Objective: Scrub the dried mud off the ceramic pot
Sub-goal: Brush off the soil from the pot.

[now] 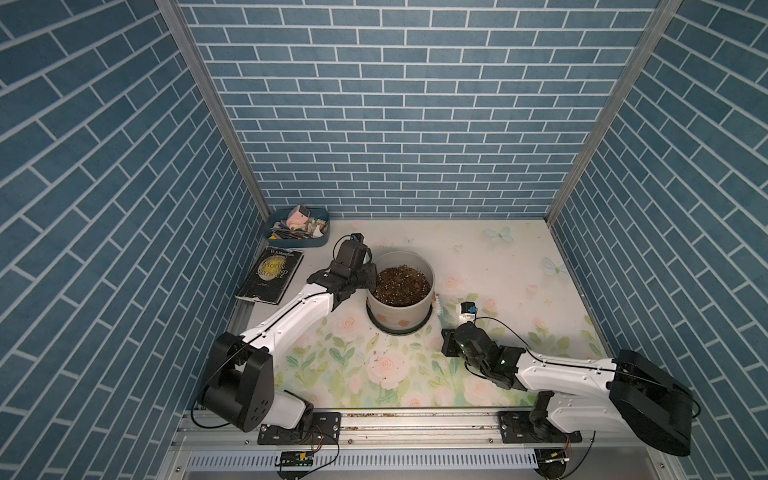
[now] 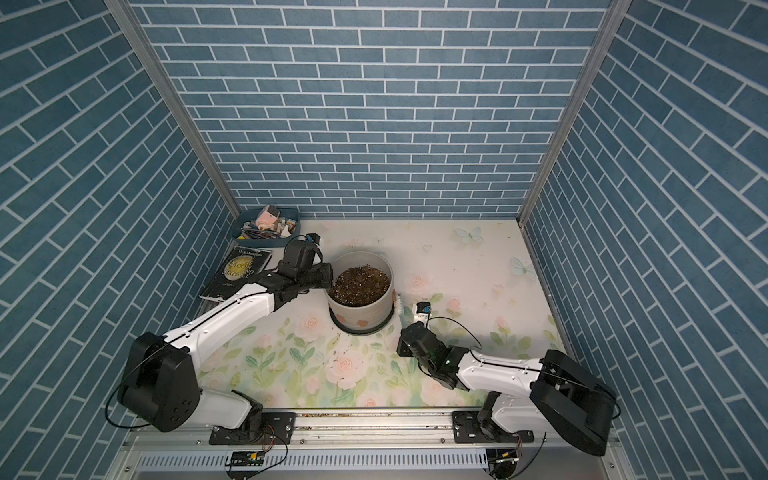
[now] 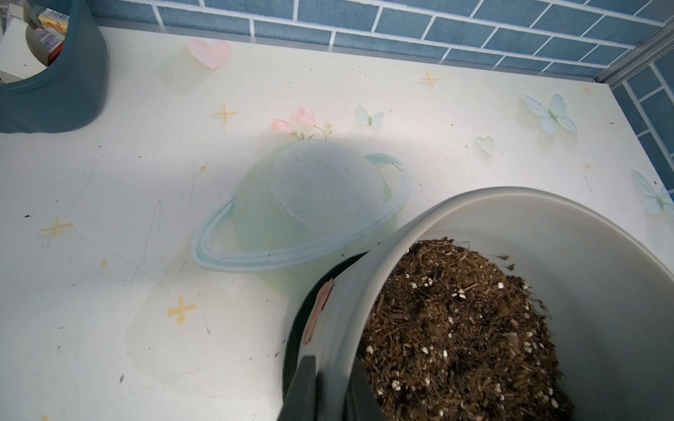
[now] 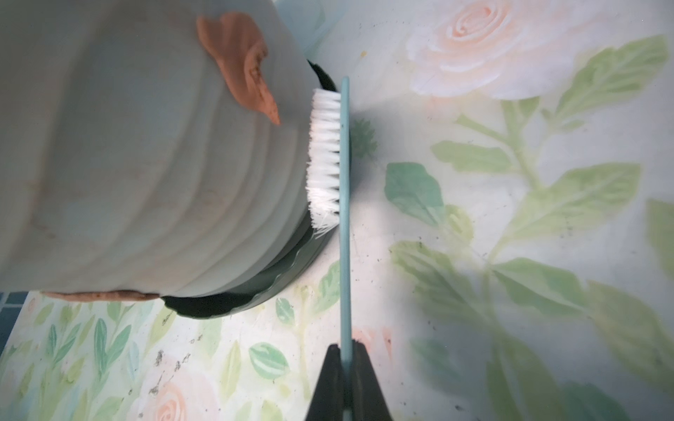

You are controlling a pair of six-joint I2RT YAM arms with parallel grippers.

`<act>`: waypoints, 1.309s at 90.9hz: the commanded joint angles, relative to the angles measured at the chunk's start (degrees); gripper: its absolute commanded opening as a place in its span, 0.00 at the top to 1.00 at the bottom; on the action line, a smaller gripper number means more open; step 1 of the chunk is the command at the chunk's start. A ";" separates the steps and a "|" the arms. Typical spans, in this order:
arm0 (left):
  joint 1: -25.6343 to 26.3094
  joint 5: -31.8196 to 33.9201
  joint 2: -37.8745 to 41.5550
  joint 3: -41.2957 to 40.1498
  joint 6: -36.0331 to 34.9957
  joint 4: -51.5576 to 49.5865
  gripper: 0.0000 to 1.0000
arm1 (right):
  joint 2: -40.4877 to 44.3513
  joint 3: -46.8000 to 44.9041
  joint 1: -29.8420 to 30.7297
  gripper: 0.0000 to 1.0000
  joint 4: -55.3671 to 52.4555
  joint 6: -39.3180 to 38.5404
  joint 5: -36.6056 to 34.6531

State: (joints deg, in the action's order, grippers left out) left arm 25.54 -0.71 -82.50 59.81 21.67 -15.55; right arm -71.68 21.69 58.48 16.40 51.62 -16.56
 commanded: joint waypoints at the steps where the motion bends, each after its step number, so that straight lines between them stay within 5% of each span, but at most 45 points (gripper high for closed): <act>1: 0.34 -2.88 0.95 -1.10 3.00 1.23 0.99 | 0.96 -0.01 0.68 1.00 7.56 -0.92 2.65; 55: 0.34 -1.79 0.82 -1.15 3.00 0.81 0.99 | 19.29 -6.83 -0.09 1.00 3.59 2.04 0.22; 87: 0.37 -1.48 1.15 -1.17 2.85 0.45 0.99 | 27.23 -4.41 -4.76 1.00 -21.22 3.74 -6.62; 95: 0.35 -1.32 1.23 -1.12 2.84 0.56 0.99 | 26.01 -2.60 -6.81 1.00 -28.37 4.76 -8.55; 103: 0.39 -1.57 0.99 -0.95 2.97 0.51 0.98 | 22.69 -3.40 -10.27 1.00 -26.89 2.56 -2.74; 119: 0.40 -1.52 0.80 -0.78 3.20 0.35 0.92 | 6.47 0.76 -13.48 1.00 -29.84 -1.19 0.34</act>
State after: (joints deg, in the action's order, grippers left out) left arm 25.69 -0.03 -82.41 59.75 21.93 -15.55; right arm -58.85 19.29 45.50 -7.94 53.45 -17.80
